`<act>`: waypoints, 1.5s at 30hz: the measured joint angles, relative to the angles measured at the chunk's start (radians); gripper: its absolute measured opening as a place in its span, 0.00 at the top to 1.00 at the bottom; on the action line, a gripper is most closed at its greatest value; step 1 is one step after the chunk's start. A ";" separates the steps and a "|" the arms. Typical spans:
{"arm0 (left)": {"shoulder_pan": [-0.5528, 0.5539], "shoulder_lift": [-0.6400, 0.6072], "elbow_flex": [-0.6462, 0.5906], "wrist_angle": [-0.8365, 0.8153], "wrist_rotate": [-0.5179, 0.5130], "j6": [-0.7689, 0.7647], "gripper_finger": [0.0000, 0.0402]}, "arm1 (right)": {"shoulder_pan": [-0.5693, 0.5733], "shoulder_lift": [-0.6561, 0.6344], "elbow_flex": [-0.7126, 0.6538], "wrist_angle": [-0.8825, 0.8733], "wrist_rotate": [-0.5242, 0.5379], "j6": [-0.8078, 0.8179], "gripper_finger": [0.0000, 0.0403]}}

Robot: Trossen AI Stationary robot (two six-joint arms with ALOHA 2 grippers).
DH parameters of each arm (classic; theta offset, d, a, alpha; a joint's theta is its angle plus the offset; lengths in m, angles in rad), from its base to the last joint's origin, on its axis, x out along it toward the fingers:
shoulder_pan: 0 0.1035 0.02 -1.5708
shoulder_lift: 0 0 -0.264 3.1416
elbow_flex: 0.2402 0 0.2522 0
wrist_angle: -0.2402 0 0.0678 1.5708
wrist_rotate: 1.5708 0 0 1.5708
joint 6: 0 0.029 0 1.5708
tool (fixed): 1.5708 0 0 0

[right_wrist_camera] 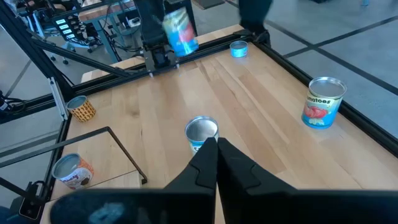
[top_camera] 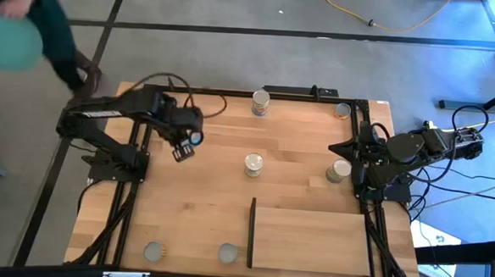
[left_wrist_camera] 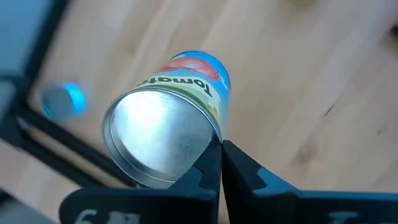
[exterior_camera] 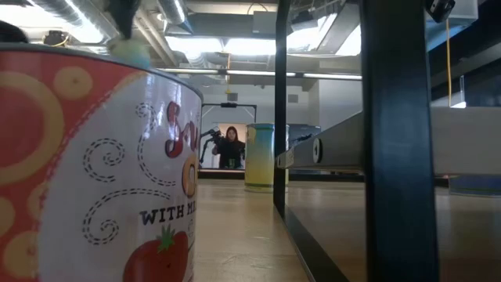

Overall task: Pick and place cans onto a shelf
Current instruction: Move the bottom canned tomatoes to the center of the table

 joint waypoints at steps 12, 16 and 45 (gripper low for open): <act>0.000 0.266 0.395 0.016 -0.102 0.118 1.00 | 0.000 -0.001 0.000 -0.003 0.027 -0.025 0.99; 0.000 0.396 0.584 0.034 -0.078 0.201 1.00 | 0.000 -0.003 0.000 -0.032 0.057 -0.021 0.99; 0.070 0.665 0.718 0.169 -0.057 0.624 1.00 | 0.000 -0.002 0.000 -0.098 0.178 0.027 0.99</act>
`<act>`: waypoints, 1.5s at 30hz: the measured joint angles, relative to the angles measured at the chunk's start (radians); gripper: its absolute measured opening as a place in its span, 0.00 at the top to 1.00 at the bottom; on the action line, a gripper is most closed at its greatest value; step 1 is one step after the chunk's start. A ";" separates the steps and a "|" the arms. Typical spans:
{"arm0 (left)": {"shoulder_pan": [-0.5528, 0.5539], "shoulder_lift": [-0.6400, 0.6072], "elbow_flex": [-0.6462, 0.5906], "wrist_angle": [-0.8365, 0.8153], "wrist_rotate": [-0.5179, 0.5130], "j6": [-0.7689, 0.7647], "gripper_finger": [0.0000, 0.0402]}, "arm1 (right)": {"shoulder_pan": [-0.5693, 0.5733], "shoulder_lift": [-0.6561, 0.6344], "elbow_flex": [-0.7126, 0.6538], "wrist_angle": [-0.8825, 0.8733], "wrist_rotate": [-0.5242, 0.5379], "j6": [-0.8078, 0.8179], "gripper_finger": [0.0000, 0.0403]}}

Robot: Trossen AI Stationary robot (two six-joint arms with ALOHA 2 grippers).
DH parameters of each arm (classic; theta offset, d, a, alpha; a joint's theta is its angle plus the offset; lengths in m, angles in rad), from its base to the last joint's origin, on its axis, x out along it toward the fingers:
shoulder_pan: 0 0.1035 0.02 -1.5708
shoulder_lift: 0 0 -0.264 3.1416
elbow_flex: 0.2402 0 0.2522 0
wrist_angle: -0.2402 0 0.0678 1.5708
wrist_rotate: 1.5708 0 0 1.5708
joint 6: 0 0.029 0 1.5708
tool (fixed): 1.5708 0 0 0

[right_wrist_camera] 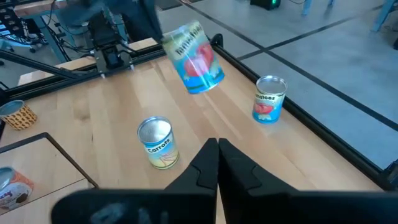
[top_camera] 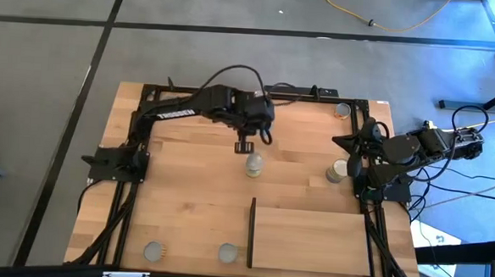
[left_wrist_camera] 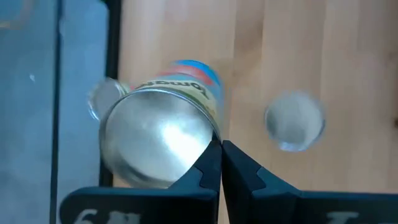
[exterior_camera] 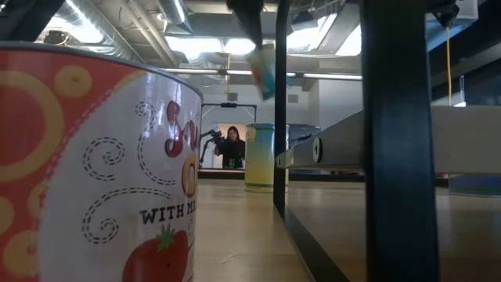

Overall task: Pick and place cans onto a shelf
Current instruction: Move the bottom canned tomatoes to the center of the table

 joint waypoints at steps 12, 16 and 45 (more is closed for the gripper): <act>0.094 0.015 -0.179 0.054 0.107 0.055 1.00 | 0.000 0.000 0.000 -0.001 0.001 -0.001 0.99; 0.103 0.014 -0.276 0.110 0.110 0.068 1.00 | 0.000 0.000 0.000 -0.001 0.007 -0.003 0.99; 0.099 0.011 -0.548 0.303 0.176 0.094 0.98 | 0.000 0.000 0.000 -0.001 0.008 -0.004 0.99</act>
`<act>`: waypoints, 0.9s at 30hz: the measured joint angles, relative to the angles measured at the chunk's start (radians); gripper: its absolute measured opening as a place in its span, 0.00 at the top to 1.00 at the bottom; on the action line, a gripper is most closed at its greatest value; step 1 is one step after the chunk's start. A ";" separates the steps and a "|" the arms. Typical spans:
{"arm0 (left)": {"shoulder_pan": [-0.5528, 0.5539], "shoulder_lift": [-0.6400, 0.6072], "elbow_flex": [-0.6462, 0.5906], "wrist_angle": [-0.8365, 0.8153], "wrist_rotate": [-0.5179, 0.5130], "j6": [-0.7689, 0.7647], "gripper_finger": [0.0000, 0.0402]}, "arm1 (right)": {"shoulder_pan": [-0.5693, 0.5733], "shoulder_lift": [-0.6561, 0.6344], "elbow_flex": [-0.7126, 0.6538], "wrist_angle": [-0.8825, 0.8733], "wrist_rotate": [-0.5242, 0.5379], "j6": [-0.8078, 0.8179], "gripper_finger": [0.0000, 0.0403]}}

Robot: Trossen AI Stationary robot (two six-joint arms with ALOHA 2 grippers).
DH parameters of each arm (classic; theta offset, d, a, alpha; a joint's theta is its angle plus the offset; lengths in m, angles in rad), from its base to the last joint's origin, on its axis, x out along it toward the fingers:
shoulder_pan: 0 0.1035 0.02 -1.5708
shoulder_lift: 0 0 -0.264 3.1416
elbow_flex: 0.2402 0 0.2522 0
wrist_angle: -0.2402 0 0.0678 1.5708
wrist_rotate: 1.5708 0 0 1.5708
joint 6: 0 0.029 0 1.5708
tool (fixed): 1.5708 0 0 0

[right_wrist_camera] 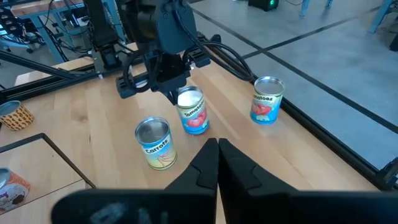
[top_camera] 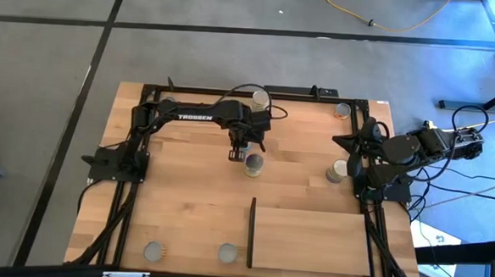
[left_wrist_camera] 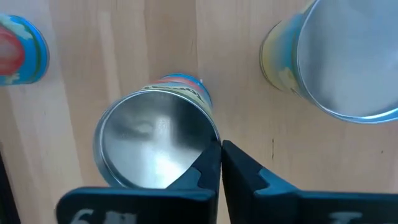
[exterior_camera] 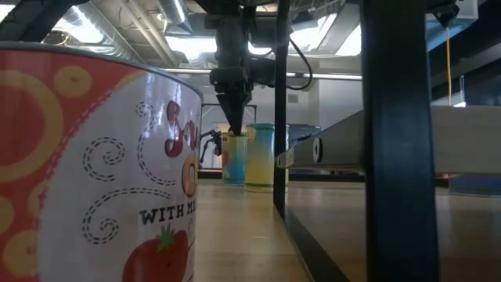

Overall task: Pick and place cans onto a shelf
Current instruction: Move the bottom canned tomatoes to the center of the table, then put the canned carrots on the shelf

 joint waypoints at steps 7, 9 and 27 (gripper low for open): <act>-0.016 0.003 -0.001 -0.004 -0.115 -0.026 0.89 | 0.000 0.000 0.000 0.000 0.000 0.000 0.99; -0.021 0.003 -0.001 -0.006 -0.185 -0.032 0.89 | 0.000 0.000 0.000 0.000 0.000 0.000 0.99; -0.029 0.003 0.453 -0.196 -0.092 -0.164 0.89 | 0.000 0.042 0.005 0.065 -0.001 -0.030 0.99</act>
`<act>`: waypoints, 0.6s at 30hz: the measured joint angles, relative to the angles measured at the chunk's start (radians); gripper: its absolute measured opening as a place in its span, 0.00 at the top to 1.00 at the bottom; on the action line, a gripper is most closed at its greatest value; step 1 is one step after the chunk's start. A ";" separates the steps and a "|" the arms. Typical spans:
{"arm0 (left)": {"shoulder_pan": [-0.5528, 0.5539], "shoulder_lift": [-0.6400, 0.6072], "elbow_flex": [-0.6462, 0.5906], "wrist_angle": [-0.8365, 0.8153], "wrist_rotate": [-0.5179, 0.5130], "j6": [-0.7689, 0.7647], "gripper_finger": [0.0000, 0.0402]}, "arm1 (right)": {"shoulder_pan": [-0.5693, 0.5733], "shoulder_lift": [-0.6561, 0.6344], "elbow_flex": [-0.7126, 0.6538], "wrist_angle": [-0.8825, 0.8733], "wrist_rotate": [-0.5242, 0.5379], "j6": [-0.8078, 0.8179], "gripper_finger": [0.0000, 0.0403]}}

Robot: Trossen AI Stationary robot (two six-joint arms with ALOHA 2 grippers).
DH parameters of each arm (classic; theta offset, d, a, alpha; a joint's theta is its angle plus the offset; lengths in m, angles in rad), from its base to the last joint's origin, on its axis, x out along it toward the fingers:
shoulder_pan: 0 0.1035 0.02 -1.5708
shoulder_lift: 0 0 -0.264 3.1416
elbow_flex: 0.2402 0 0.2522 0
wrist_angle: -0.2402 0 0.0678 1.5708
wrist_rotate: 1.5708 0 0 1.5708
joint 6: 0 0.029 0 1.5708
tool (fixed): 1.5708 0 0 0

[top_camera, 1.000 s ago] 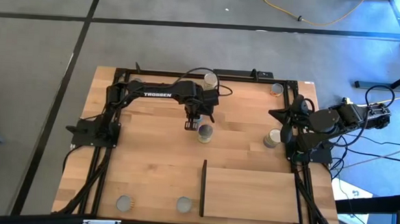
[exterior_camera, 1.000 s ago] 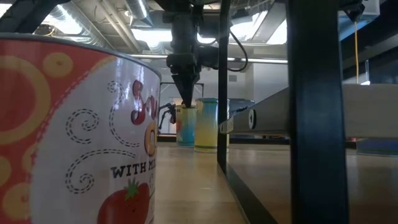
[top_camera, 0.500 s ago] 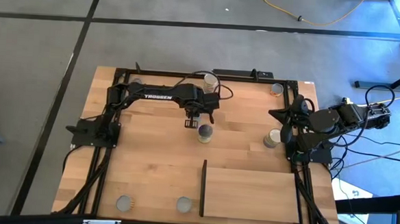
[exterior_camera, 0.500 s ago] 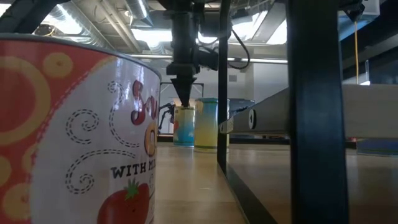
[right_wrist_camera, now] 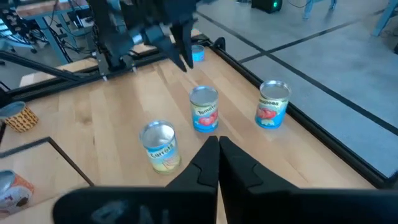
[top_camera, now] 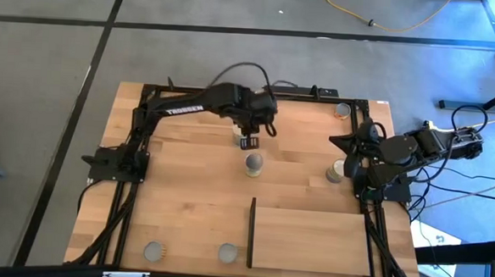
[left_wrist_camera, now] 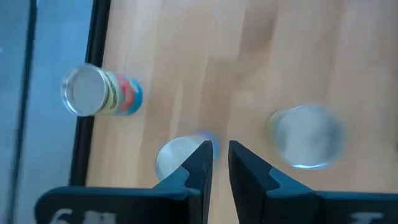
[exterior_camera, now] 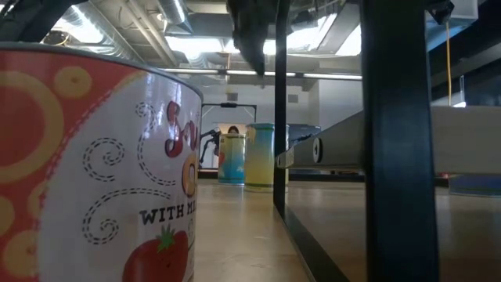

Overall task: Pick and place cans onto a shelf
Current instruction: Put the canned carrots on the shelf

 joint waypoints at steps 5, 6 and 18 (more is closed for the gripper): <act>-0.007 -0.031 0.119 -0.074 0.022 -0.060 0.89 | -0.035 0.110 0.102 0.004 -0.010 -0.048 0.99; -0.007 -0.060 0.096 -0.070 0.021 -0.072 0.89 | -0.050 0.140 0.133 0.005 -0.016 -0.064 0.99; -0.038 -0.254 0.081 -0.121 0.008 -0.201 0.89 | -0.262 0.496 0.511 -0.264 -0.360 -0.283 0.99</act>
